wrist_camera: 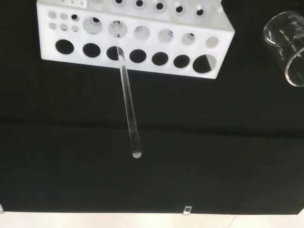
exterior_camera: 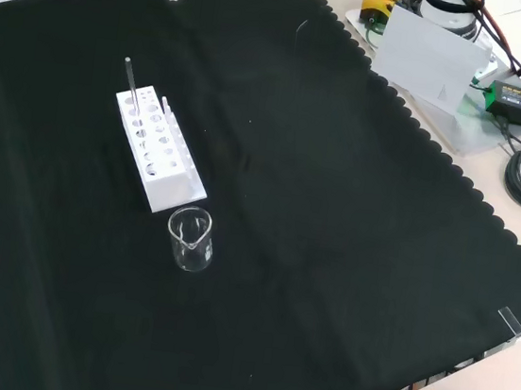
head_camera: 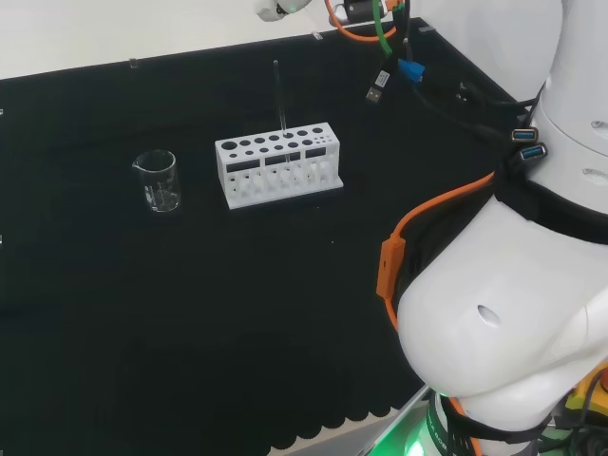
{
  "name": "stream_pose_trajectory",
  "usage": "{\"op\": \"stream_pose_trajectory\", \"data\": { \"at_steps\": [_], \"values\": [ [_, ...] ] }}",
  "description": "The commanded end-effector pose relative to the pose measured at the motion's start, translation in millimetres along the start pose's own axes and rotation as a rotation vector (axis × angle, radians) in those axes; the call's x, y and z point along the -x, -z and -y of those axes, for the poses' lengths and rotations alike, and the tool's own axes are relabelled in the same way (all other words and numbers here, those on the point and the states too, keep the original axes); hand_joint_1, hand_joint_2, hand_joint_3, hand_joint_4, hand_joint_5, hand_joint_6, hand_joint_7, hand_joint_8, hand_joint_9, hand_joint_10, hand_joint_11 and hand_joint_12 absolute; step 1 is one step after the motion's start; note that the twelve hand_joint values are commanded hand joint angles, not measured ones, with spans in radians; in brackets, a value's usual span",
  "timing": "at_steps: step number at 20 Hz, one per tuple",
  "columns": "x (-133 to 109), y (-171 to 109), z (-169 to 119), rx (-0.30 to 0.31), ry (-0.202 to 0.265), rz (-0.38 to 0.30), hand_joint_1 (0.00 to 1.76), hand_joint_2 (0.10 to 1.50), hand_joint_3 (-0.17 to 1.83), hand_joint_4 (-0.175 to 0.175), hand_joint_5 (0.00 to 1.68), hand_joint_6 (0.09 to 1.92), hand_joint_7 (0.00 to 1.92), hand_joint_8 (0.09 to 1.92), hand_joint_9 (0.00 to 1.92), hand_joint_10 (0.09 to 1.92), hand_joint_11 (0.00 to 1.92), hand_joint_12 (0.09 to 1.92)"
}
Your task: Take the glass rod from the white test tube rack.
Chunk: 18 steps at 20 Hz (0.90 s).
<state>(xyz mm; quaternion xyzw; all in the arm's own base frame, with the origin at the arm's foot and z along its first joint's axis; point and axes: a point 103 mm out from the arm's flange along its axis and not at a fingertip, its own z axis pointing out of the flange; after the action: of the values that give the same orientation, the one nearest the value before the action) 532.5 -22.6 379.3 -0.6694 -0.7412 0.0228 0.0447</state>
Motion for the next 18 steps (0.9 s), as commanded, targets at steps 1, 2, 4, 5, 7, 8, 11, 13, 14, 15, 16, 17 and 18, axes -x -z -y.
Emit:
{"op": "stream_pose_trajectory", "data": {
  "at_steps": [1,2,4,5,7,8,11,13,14,15,16,17,18],
  "values": [
    [8,-36,-21,-0.041,0.015,-0.007,0.46,0.94,0.17,-0.027,0.51,0.09,0.61,0.77,0.67,0.82,0.57,1.37],
    [8,-40,-23,-0.045,0.016,-0.008,0.46,0.94,0.17,-0.027,0.51,0.09,0.61,0.77,0.68,0.82,0.57,1.37],
    [10,-48,-27,-0.057,0.016,-0.012,0.45,0.94,0.17,-0.026,0.51,0.09,0.62,0.77,0.69,0.82,0.58,1.37],
    [10,-51,-29,-0.062,0.017,-0.013,0.45,0.94,0.17,-0.026,0.51,0.09,0.62,0.77,0.69,0.82,0.59,1.37],
    [12,-58,-32,-0.071,0.02,-0.014,0.45,0.94,0.17,-0.026,0.51,0.09,0.63,0.77,0.7,0.82,0.59,1.37],
    [13,-62,-34,-0.075,0.021,-0.015,0.45,0.95,0.17,-0.026,0.51,0.09,0.63,0.77,0.7,0.82,0.6,1.37],
    [18,-71,-38,-0.09,0.019,-0.016,0.45,0.95,0.17,-0.025,0.52,0.09,0.63,0.76,0.7,0.82,0.6,1.37],
    [20,-77,-40,-0.099,0.018,-0.016,0.45,0.95,0.17,-0.026,0.52,0.09,0.63,0.76,0.71,0.82,0.61,1.37],
    [21,-79,-41,-0.103,0.017,-0.017,0.45,0.95,0.17,-0.026,0.52,0.09,0.63,0.76,0.71,0.82,0.61,1.37],
    [23,-81,-42,-0.107,0.016,-0.019,0.45,0.95,0.17,-0.026,0.52,0.09,0.63,0.76,0.71,0.82,0.61,1.37],
    [24,-84,-42,-0.11,0.015,-0.02,0.45,0.95,0.17,-0.026,0.52,0.09,0.63,0.76,0.72,0.82,0.62,1.37],
    [25,-86,-42,-0.114,0.014,-0.022,0.45,0.95,0.17,-0.026,0.52,0.09,0.63,0.76,0.72,0.81,0.62,1.36],
    [26,-89,-43,-0.119,0.013,-0.022,0.45,0.95,0.17,-0.026,0.52,0.09,0.64,0.76,0.72,0.81,0.62,1.36]
  ]
}}
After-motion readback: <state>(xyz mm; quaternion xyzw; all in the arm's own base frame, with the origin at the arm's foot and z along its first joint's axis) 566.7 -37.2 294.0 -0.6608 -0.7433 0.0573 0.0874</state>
